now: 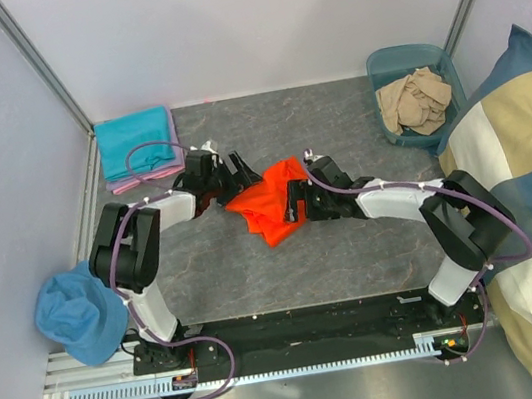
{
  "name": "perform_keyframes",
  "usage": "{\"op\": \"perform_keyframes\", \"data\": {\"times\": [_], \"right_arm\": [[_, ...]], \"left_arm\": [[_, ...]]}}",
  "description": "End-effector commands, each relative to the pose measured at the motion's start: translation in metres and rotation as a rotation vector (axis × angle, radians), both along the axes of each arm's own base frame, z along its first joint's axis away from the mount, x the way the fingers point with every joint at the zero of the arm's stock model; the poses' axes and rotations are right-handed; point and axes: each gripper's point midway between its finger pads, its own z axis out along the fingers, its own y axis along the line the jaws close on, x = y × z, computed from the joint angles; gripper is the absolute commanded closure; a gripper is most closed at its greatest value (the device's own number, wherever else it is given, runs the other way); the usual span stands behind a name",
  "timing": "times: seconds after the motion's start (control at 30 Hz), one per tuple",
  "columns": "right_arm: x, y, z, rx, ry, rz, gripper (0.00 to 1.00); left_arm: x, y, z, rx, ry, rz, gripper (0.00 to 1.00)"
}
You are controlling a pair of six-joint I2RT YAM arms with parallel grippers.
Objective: Fold and stack the t-shirts
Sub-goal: Smooth out wrinkles on the folded tshirt
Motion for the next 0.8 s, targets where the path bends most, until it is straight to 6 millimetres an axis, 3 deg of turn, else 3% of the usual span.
{"op": "perform_keyframes", "data": {"times": [0.0,0.03,0.2,0.23,0.3,0.53,0.63,0.67,0.7,0.73,0.77], "right_arm": [[0.021,0.013,0.004,0.004,-0.043,0.014,0.02],[0.023,0.012,-0.003,-0.008,-0.032,0.013,0.02],[0.041,0.004,-0.015,-0.062,-0.024,0.01,0.02],[0.043,0.002,-0.017,-0.079,-0.026,0.021,0.02],[0.053,-0.001,-0.02,-0.102,-0.023,0.021,0.02],[0.087,-0.007,-0.021,-0.182,-0.051,0.055,0.02],[0.093,-0.009,-0.004,-0.195,-0.078,0.065,0.02],[0.091,-0.011,0.0,-0.2,-0.081,0.067,0.02],[0.092,-0.013,0.019,-0.193,-0.118,0.056,0.02],[0.086,-0.017,0.024,-0.192,-0.121,0.056,0.02],[0.085,-0.023,0.045,-0.187,-0.161,0.033,0.02]], "left_arm": [[-0.022,0.005,-0.004,-0.034,0.03,0.019,0.02],[-0.026,0.007,0.001,-0.038,0.022,0.024,0.03],[-0.072,0.024,-0.014,-0.035,0.098,0.073,0.03],[-0.076,0.026,-0.005,-0.046,0.076,0.078,0.03],[-0.097,0.034,-0.015,-0.028,0.112,0.098,0.03],[-0.138,0.049,-0.002,-0.012,0.107,0.126,0.03],[-0.149,0.057,0.008,0.0,0.092,0.134,0.03],[-0.148,0.059,0.02,-0.003,0.054,0.138,0.03],[-0.149,0.06,0.026,0.0,0.04,0.139,0.03],[-0.15,0.062,0.034,0.009,0.037,0.139,0.03],[-0.148,0.064,0.048,0.007,-0.011,0.143,0.03]]}}
